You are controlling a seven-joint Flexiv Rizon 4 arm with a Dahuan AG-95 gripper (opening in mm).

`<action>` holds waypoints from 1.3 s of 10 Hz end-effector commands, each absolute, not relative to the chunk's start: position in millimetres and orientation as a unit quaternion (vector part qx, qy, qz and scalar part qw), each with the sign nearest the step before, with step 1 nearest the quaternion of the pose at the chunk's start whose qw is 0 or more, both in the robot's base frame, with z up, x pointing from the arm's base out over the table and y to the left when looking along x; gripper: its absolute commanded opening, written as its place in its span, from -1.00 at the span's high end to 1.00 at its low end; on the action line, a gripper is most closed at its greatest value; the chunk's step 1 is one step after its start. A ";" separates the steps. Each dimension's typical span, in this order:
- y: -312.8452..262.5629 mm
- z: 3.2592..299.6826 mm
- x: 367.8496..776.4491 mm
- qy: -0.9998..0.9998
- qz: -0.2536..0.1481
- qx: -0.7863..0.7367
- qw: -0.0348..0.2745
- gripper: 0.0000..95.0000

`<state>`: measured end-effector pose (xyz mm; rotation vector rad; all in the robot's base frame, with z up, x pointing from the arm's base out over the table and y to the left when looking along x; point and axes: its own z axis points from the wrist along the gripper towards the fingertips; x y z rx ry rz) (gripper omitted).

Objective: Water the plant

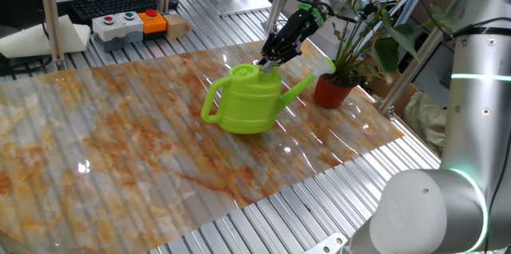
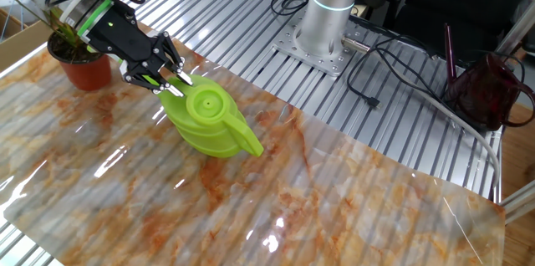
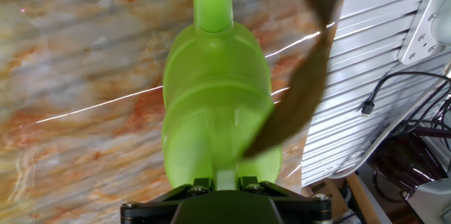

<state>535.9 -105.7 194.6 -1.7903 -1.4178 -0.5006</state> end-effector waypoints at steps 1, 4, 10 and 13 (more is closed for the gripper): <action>-105.2 195.7 535.5 -0.557 -0.197 -0.705 0.392 1.00; -105.2 195.7 535.5 -0.557 -0.197 -0.705 0.392 1.00; -105.2 195.6 535.5 -0.567 -0.200 -0.700 0.386 1.00; -105.2 195.6 535.5 -0.567 -0.200 -0.700 0.385 1.00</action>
